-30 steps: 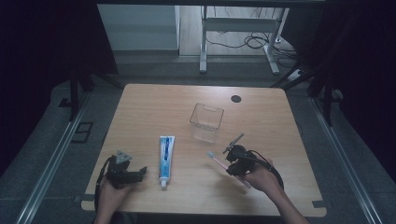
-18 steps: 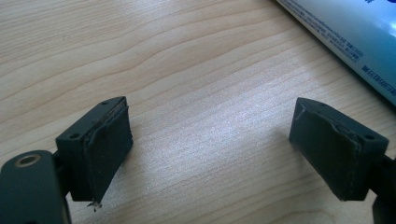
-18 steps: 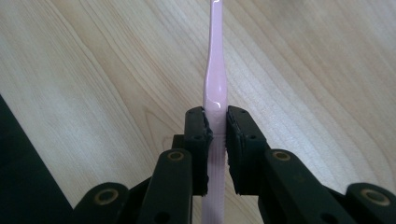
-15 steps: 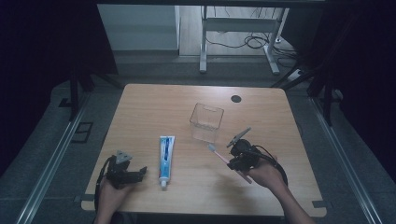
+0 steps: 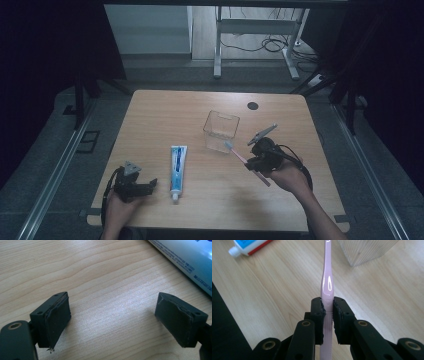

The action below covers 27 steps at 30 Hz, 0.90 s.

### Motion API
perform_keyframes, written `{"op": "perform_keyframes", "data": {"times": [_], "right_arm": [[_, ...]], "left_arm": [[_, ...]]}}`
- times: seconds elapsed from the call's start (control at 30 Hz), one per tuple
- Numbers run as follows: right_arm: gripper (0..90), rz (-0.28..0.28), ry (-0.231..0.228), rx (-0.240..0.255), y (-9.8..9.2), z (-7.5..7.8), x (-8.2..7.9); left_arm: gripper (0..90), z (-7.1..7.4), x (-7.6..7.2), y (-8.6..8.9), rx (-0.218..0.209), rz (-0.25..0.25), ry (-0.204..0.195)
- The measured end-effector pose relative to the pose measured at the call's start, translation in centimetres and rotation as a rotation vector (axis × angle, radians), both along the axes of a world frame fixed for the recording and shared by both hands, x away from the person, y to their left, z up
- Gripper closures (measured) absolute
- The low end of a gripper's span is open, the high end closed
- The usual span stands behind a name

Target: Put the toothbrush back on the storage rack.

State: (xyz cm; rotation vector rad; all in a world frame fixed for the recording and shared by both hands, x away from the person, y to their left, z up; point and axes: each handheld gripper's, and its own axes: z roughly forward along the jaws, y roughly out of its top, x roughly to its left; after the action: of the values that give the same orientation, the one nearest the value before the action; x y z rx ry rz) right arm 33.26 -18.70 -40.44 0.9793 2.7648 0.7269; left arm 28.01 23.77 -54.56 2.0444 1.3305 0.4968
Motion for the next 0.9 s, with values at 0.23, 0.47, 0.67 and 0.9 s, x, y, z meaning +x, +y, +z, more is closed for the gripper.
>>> {"op": "perform_keyframes", "data": {"times": [0.23, 0.47, 0.67, 0.9], "right_arm": [[78.0, -0.013, -0.02, 0.022, 0.2, 0.7, 0.8], [78.0, -0.026, -0.039, 0.041, 0.7, 1.2, 2.0], [78.0, -0.041, -0.051, 0.053, 1.2, 1.4, 2.9], [78.0, -0.053, -0.066, 0.071, 1.6, 1.7, 4.0]], "left_arm": [[12.9, 0.0, 0.0, 0.0, 0.0, 0.0, 0.0], [12.9, 0.0, 0.0, 0.0, 0.0, 0.0, 0.0], [12.9, 0.0, 0.0, 0.0, 0.0, 0.0, -0.001], [12.9, 0.0, 0.0, 0.0, 0.0, 0.0, -0.001]]}}
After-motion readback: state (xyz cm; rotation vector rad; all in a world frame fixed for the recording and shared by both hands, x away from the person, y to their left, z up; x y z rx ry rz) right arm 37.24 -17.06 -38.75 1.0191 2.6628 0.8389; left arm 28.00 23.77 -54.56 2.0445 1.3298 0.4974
